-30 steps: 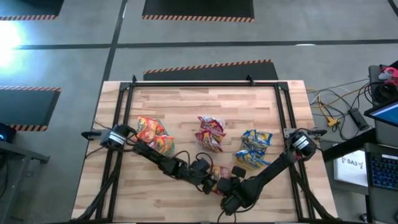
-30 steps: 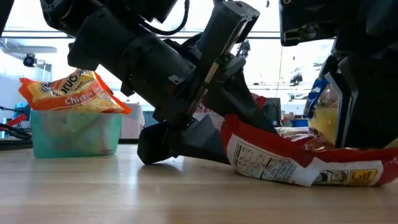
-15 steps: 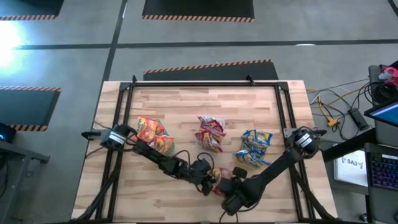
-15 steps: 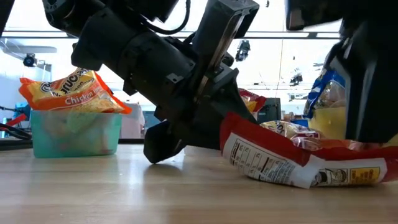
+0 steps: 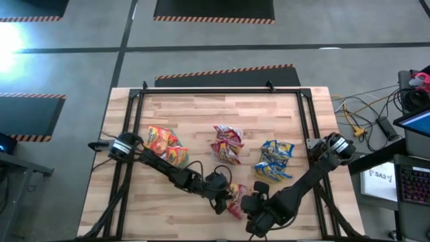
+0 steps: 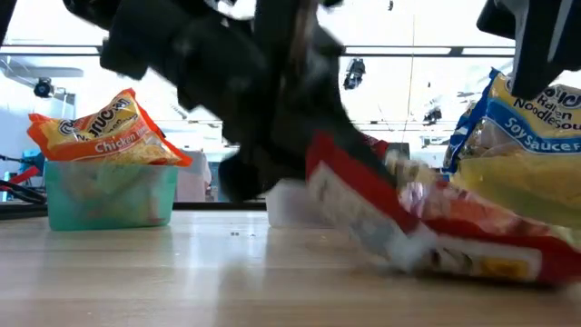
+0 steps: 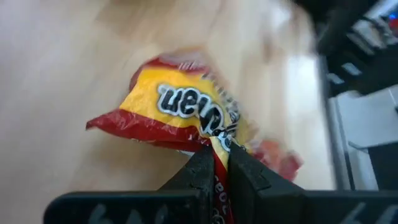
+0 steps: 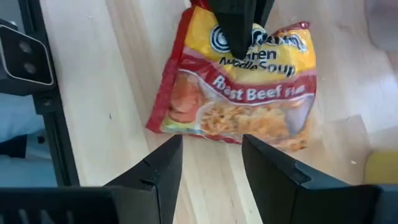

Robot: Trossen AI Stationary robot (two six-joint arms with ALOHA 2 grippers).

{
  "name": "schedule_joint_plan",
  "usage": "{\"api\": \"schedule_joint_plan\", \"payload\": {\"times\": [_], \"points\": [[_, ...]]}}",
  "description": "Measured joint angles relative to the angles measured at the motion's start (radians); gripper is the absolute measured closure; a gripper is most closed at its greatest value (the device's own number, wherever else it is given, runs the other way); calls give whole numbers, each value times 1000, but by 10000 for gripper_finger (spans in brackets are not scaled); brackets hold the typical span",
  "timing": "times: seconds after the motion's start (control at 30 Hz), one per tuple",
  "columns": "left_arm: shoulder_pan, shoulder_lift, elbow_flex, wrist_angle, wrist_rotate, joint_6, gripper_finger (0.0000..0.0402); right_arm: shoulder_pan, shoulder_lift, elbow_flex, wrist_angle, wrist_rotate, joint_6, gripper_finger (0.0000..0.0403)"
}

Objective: Sort Maruchan noodles
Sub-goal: Put the red noodle pack into the white bin

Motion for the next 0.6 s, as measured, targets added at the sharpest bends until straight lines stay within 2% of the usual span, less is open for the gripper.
{"api": "schedule_joint_plan", "payload": {"times": [0.1,0.43,0.6], "points": [[-1,-49,0,-16,1,77,395,1,-8,0,-7,3,-21,251],[-1,-220,0,-220,-10,224,395,4,-12,-1,-94,7,-7,253],[0,-310,0,-299,-13,392,395,4,-12,-1,-109,7,-5,252]]}}
